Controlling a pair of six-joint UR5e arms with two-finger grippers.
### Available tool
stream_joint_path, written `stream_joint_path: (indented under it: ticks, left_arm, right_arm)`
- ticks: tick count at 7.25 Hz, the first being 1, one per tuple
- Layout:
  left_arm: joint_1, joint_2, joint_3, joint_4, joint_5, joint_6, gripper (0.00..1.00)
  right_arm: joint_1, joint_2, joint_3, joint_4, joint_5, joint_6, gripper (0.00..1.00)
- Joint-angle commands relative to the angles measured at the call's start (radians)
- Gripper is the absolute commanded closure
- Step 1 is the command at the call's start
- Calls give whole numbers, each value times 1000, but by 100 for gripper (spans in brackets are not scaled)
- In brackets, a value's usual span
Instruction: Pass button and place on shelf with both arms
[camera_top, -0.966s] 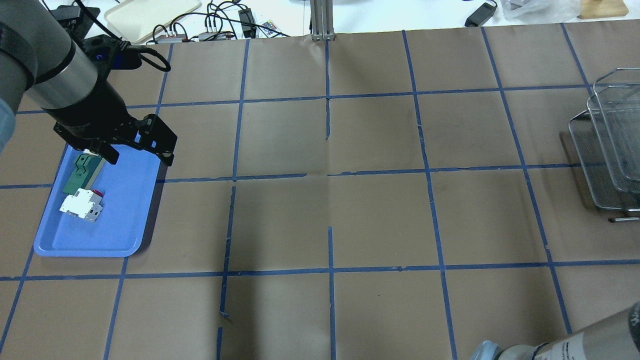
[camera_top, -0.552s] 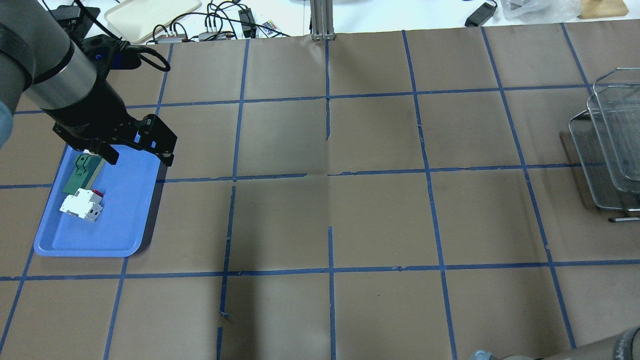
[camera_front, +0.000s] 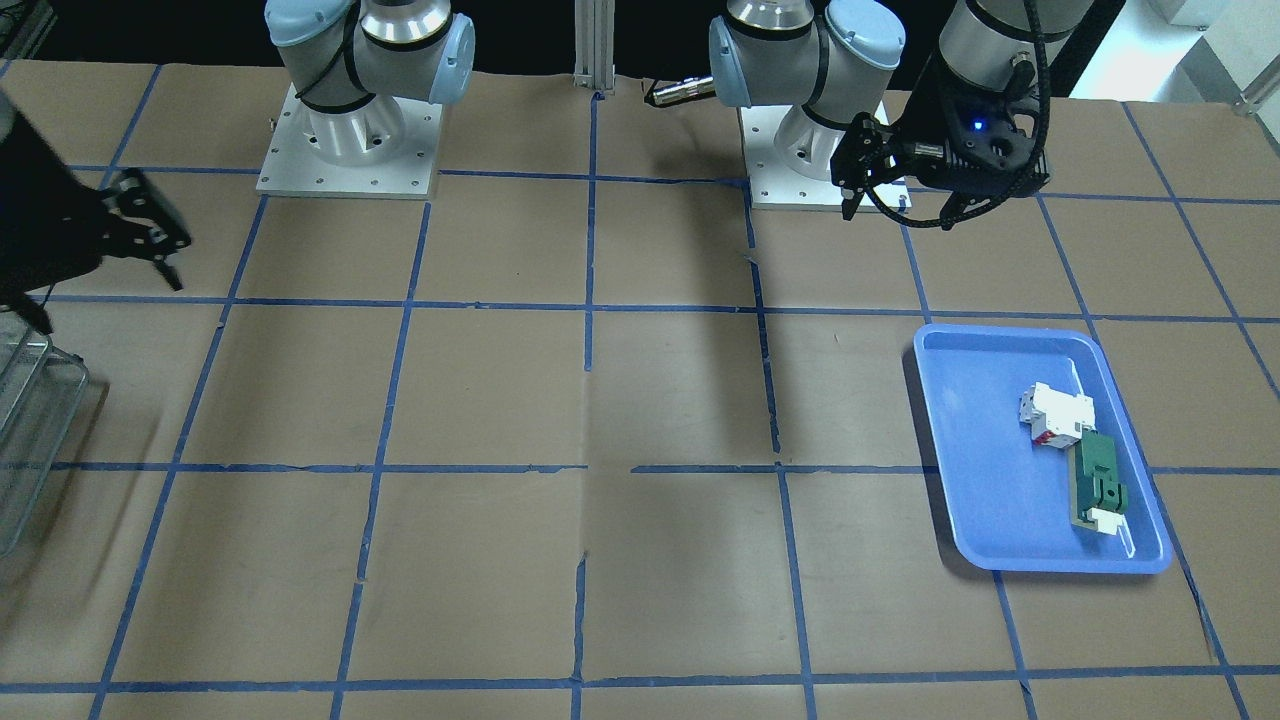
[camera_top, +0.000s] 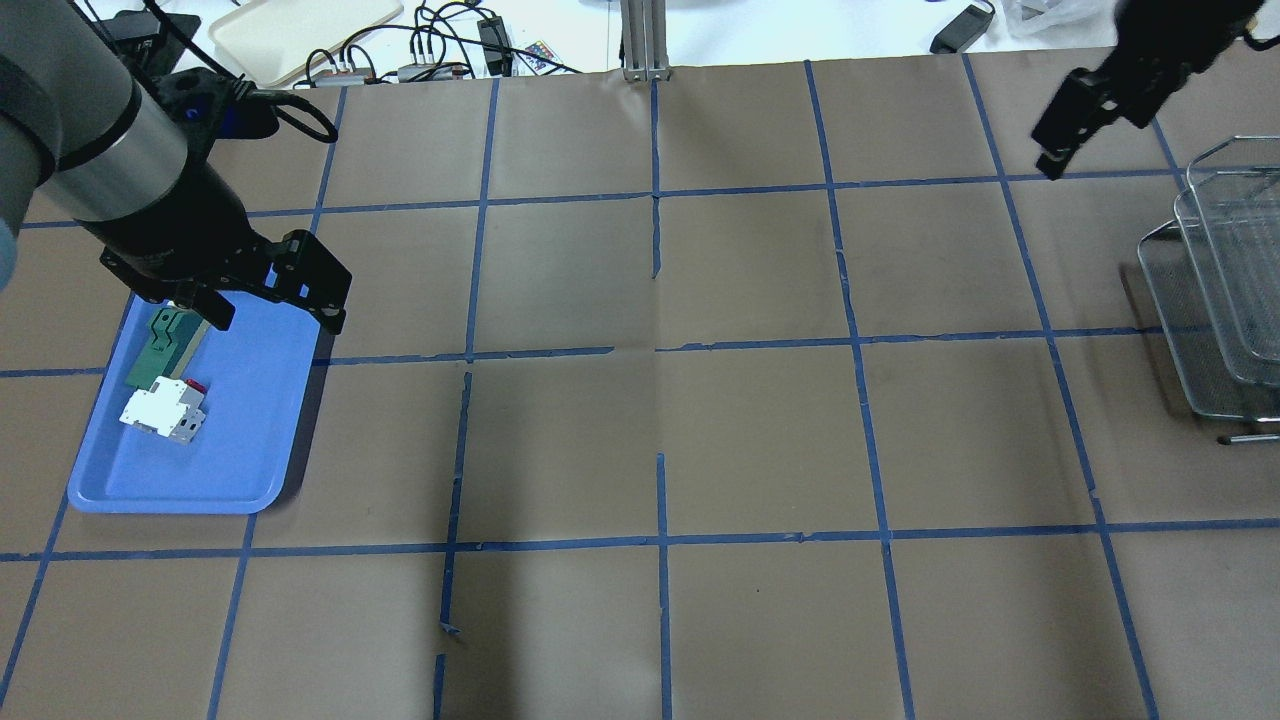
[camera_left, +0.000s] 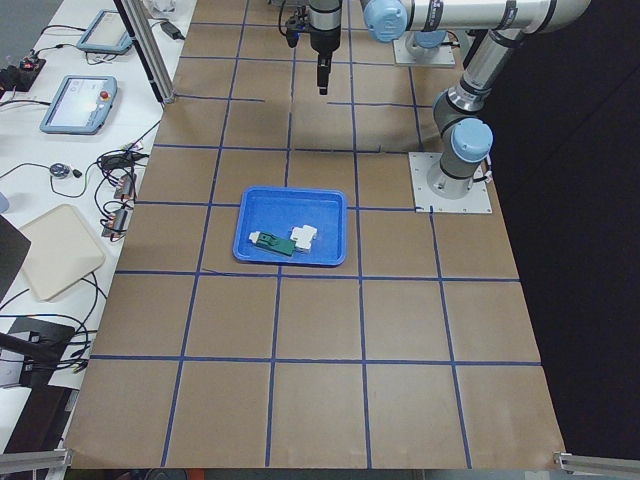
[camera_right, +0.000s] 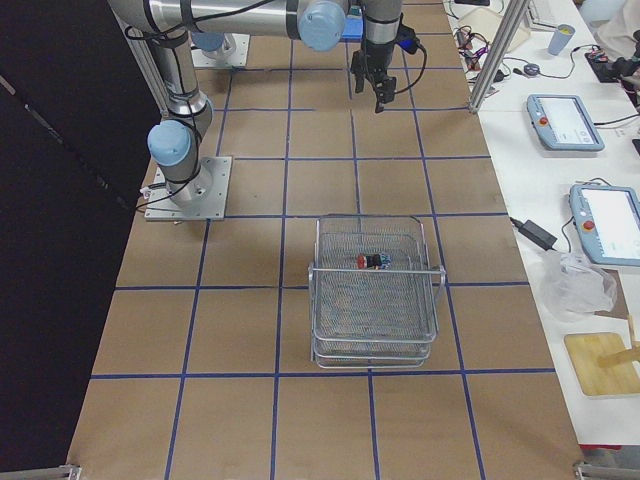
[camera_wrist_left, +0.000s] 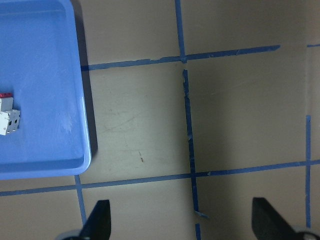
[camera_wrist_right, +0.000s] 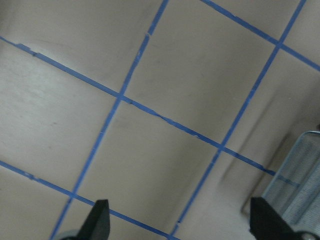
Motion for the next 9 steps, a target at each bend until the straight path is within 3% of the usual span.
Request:
stream_joint_path:
  ticks: [1,3,4,5,6,8,9]
  left_arm:
    - [0,0,-2,0,1,1,0]
    - [0,-3,-2,1,3,1,0]
    - [0,-2,-2,0,3,1,0]
    - [0,0,-4,0,4,1,0]
    - [0,1,-2,-2,1,-2,0]
    - [0,9,-2,-14,6,-7,0]
    - [0,15,-1,-26,9,-7,0]
  right_arm:
    - [182,-16,-15,17,72,325,0]
    - [234,-15,-14,33,137,531,0]
    - [227,-12,5,41,124,545,0]
    - [227,-15,5,38,9,553,0]
    - [222,-15,6,41,-14,556,0]
    - [225,-16,9,59,-11,570,16]
    - [221,-15,11,55,-11,569,2]
